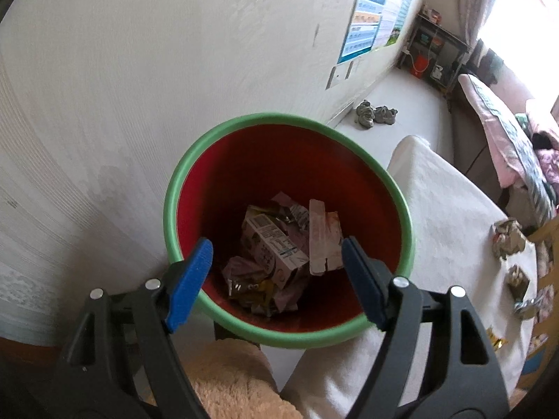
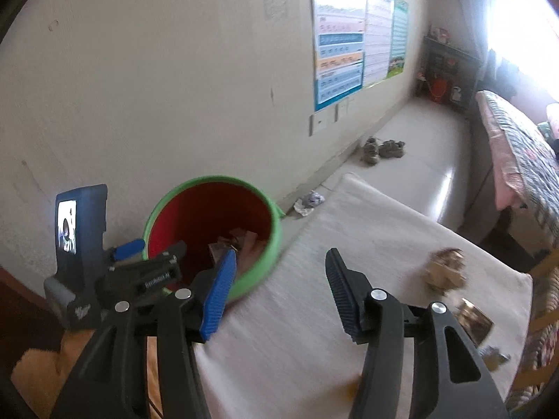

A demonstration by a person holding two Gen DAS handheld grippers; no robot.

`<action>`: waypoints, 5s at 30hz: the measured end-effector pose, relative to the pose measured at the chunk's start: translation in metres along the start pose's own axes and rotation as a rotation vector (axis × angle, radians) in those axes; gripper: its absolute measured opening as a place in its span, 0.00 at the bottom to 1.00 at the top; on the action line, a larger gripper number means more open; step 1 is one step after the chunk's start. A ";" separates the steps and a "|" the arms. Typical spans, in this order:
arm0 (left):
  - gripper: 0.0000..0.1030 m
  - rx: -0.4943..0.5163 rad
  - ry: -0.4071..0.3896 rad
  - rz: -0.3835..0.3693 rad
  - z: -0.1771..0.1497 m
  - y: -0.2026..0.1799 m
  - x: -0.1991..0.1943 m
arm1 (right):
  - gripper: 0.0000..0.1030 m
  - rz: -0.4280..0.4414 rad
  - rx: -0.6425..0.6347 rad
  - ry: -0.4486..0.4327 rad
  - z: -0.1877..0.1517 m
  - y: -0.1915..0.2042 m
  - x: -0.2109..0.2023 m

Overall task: Collect trash
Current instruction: 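Grasp the yellow snack wrapper with the left gripper while the right moves toward the blue wrapper, then grasp the blue-yellow crumpled wrapper with the right gripper, then carry the yellow wrapper and blue wrapper over the red bin and open both grippers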

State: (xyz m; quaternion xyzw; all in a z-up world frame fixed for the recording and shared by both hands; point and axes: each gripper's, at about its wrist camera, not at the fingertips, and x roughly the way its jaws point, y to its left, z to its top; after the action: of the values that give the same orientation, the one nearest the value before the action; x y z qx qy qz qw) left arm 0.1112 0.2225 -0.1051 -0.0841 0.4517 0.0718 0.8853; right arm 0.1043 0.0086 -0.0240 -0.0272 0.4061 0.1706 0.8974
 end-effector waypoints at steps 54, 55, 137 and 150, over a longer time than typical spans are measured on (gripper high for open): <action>0.34 0.547 0.255 -0.371 -0.126 -0.231 -0.037 | 0.68 -0.186 0.764 0.210 -0.160 -0.308 0.014; 0.34 0.544 0.256 -0.369 -0.125 -0.230 -0.037 | 0.68 -0.183 0.759 0.208 -0.160 -0.308 0.016; 0.34 0.456 0.251 -0.362 -0.124 -0.207 -0.027 | 0.24 -0.057 0.540 0.099 -0.176 -0.173 -0.069; 0.34 0.386 0.144 -0.345 -0.092 -0.183 -0.058 | 0.24 -0.068 0.470 0.086 -0.163 -0.150 -0.073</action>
State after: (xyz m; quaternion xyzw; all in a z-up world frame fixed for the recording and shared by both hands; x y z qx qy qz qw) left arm 0.0424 0.0214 -0.0962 0.0057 0.4980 -0.1737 0.8496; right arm -0.0082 -0.1838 -0.0926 0.1614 0.4711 0.0398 0.8663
